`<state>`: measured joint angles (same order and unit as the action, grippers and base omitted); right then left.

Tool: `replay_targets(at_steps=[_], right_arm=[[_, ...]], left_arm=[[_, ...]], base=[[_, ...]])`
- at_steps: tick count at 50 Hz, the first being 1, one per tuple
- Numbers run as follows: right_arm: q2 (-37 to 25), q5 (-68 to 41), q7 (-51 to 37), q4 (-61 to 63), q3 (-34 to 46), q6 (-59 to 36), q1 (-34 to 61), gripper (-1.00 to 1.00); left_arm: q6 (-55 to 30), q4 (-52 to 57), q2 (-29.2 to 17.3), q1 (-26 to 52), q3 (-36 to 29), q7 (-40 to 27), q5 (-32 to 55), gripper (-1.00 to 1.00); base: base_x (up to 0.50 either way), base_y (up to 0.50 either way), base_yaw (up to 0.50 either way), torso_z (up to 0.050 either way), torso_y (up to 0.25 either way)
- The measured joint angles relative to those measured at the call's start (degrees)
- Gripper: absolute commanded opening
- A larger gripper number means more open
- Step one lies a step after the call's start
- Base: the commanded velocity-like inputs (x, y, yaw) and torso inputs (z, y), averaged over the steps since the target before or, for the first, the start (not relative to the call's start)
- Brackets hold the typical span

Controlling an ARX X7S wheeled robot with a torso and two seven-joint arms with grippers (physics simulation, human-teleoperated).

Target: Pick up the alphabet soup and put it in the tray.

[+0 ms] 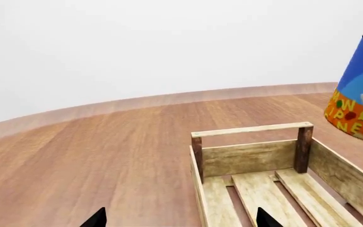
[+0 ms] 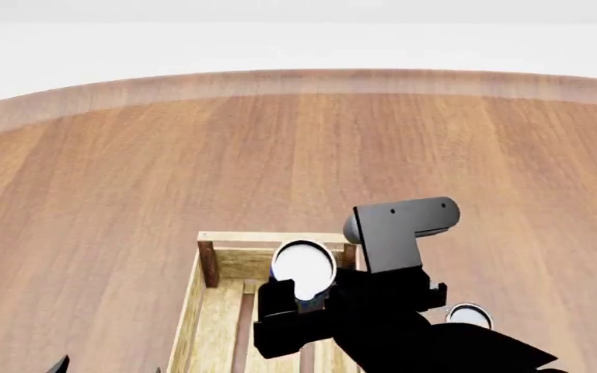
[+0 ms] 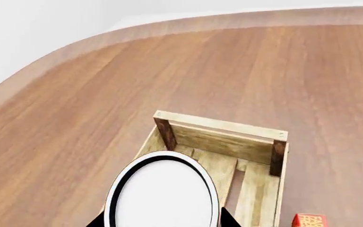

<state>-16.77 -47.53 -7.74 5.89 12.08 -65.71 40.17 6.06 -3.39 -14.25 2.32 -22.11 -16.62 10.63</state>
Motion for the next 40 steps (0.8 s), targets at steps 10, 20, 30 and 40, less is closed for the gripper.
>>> replay_targets(at_steps=[10, 20, 30, 40], right_arm=[[2.0, 3.0, 1.9, -5.1, 3.9, 4.0, 0.3, -1.0], [3.7, 6.1, 3.1, -9.4, 7.4, 8.1, 0.9, -1.0], [4.6, 7.3, 2.2, -9.9, 8.4, 10.2, 0.8, -1.0], [4.9, 7.0, 1.2, -9.1, 8.2, 10.5, 0.6, -1.0]], left_arm=[[0.2, -0.1, -0.2, 0.1, -0.2, -0.2, 0.1, 1.0], [0.3, -0.1, -0.3, 0.1, -0.5, -0.4, 0.1, 1.0], [0.3, 0.2, -0.5, 0.0, -0.7, -0.6, 0.2, 1.0], [0.3, 0.3, -0.7, 0.0, -0.9, -0.8, 0.3, 1.0]], base=[[0.0, 0.0, 0.0, 0.0, 0.0], [0.0, 0.0, 0.0, 0.002, 0.001], [0.0, 0.0, 0.0, 0.0, 0.001], [0.0, 0.0, 0.0, 0.0, 0.0]])
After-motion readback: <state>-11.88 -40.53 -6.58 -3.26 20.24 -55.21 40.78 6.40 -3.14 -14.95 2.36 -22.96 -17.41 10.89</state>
